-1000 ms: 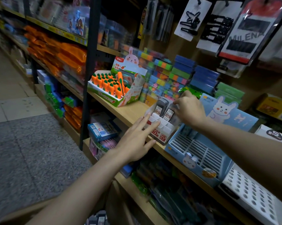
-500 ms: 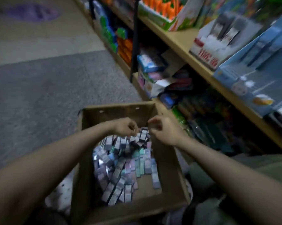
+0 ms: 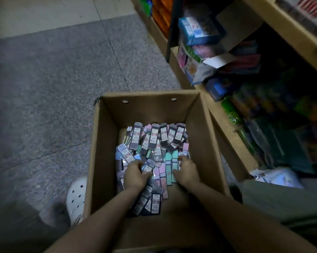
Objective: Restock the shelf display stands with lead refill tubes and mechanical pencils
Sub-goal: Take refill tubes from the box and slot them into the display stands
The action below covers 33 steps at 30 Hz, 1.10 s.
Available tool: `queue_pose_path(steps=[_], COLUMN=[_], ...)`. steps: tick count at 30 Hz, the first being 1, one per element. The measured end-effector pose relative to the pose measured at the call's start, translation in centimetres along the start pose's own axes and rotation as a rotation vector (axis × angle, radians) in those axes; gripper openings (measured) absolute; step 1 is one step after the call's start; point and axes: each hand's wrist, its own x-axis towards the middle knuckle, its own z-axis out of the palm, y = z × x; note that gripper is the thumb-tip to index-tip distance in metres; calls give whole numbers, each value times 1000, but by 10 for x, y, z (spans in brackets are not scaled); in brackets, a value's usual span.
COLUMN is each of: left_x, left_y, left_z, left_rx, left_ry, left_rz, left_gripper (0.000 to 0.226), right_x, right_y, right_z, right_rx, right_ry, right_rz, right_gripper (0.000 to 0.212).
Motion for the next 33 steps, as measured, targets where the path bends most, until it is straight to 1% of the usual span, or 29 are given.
queue_pose_path(steps=[2,6,8,10,12,16,19,22,24,26,30,33], left_x=[1,2,3,4,5,7,8,9,10,9,4,-3], left_y=[0,6,9,9,6,5,9,15,19,29,58,76], left_z=[3,5,4,4,3,3,4,4,0,-6,-25,-42], left_rx=[56,248,334,353,331,266,174,105,82,46,17,82], left_ry=[27,56,65,56,50,82,125,135,114,72,-66,-140], left_rz=[47,144,163,168,182,188,186,166,170,181,254,324], left_gripper=[42,49,49,48,43,20,9,12,12,19,41,48], right_x=[4,10,12,14,15,20,22,19,16,10,-5,-18], right_y=[2,3,0,-2,-3,-2,-4,-3,-3,-2,-3,-6], right_z=[8,20,25,30,34,33,29,27,24,17,0,-12], right_rx=[27,49,17,-26,-65,-123,-164,-107,-42,-19,-19,-8], right_ry=[34,90,127,137,125,105,73,88,117,111,123,92], right_rz=[27,31,33,36,34,1,-32,-31,-40,-67,-125,-130], right_gripper=[46,47,50,58,64,75,75,70,60,55,60,64])
